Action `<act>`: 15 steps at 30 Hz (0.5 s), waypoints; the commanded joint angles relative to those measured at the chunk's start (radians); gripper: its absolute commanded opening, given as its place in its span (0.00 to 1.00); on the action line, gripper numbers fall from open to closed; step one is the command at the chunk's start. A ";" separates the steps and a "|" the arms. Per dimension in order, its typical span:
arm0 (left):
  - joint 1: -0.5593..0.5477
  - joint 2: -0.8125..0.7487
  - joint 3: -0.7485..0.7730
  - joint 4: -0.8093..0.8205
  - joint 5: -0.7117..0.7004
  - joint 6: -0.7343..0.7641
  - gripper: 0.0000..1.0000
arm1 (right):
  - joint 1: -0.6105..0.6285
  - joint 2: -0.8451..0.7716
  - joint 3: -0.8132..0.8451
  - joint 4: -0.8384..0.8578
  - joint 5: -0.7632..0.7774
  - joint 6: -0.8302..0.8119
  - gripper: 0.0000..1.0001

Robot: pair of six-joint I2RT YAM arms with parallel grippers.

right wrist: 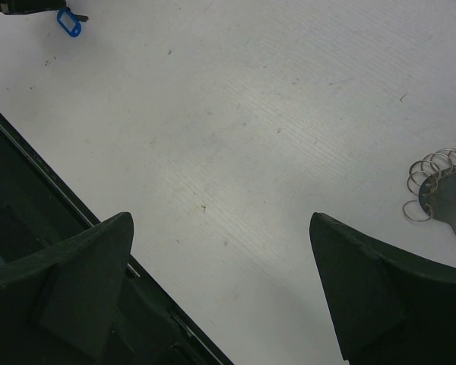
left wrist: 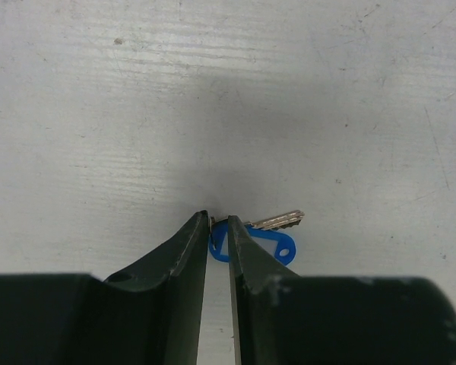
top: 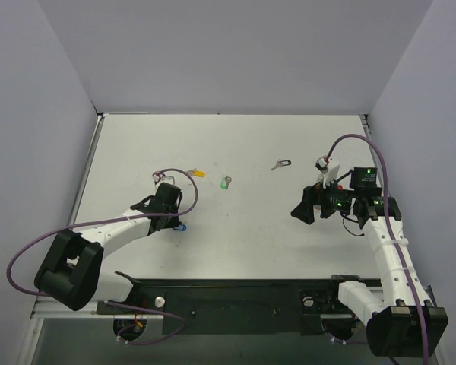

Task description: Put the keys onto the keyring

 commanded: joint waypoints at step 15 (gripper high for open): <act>-0.009 -0.041 0.044 -0.021 -0.024 -0.006 0.24 | 0.012 0.007 0.007 -0.028 -0.011 -0.026 0.95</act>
